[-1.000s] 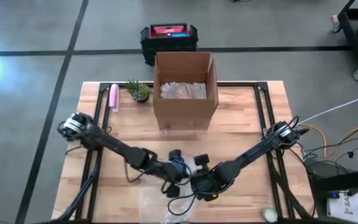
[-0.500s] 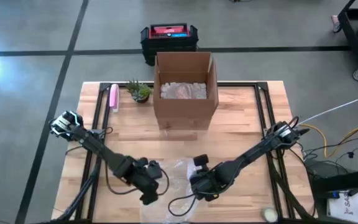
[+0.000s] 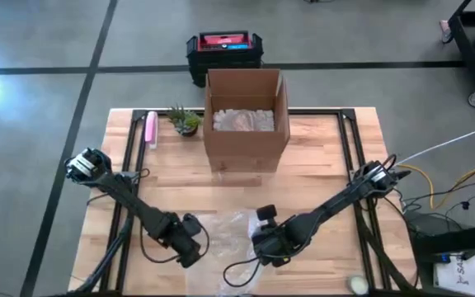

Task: Wrap mug
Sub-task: Wrap the gray mug with the bubble wrap

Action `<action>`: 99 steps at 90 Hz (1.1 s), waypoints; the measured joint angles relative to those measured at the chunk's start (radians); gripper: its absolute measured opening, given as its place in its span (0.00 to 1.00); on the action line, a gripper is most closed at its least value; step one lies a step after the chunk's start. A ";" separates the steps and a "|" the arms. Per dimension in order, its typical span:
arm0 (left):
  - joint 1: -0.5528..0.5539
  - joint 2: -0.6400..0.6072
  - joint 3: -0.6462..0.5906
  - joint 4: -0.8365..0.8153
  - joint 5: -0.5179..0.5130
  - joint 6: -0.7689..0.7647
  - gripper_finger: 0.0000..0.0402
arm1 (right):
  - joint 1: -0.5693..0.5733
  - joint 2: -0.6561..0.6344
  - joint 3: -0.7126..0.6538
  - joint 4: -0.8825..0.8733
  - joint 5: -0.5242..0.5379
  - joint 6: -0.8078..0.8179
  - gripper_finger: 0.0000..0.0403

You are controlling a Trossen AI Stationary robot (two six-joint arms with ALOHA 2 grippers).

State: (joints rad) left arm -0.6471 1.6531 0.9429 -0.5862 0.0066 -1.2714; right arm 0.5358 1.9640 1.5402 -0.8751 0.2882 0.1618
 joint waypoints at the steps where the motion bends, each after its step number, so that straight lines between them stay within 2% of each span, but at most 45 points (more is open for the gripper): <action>1: 0.000 0.000 -0.009 0.020 0.002 -0.002 0.53 | 0.000 0.000 0.000 0.000 0.000 0.000 0.00; 11: 0.007 -0.004 -0.088 0.230 0.003 -0.003 0.53 | 0.000 0.000 0.000 0.007 0.000 -0.004 0.00; 21: 0.018 0.001 -0.136 0.354 0.009 -0.005 0.47 | 0.000 0.000 0.000 0.024 0.000 -0.006 0.00; 32: 0.022 0.006 -0.152 0.384 -0.001 -0.014 0.32 | 0.000 0.000 0.000 0.050 0.000 -0.006 0.00; 45: 0.029 0.006 -0.145 0.378 -0.007 0.021 0.07 | 0.000 0.000 0.000 0.056 0.000 -0.006 0.00; 49: 0.032 0.007 -0.135 0.379 -0.011 0.037 0.03 | 0.000 0.000 0.000 0.058 0.000 -0.006 0.00; 70: 0.041 -0.017 -0.028 0.354 -0.027 0.151 0.01 | 0.000 0.000 0.000 0.073 0.000 -0.008 0.00; 82: 0.035 -0.030 0.047 0.342 -0.099 0.230 0.00 | 0.000 0.000 0.000 0.071 0.000 -0.026 0.00; 99: 0.033 -0.050 0.137 0.325 -0.148 0.334 0.00 | 0.000 0.000 0.009 0.075 0.000 -0.025 0.00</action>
State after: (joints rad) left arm -0.6144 1.6035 1.0803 -0.2615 -0.1418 -0.9376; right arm 0.5358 1.9644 1.5490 -0.8005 0.2882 0.1371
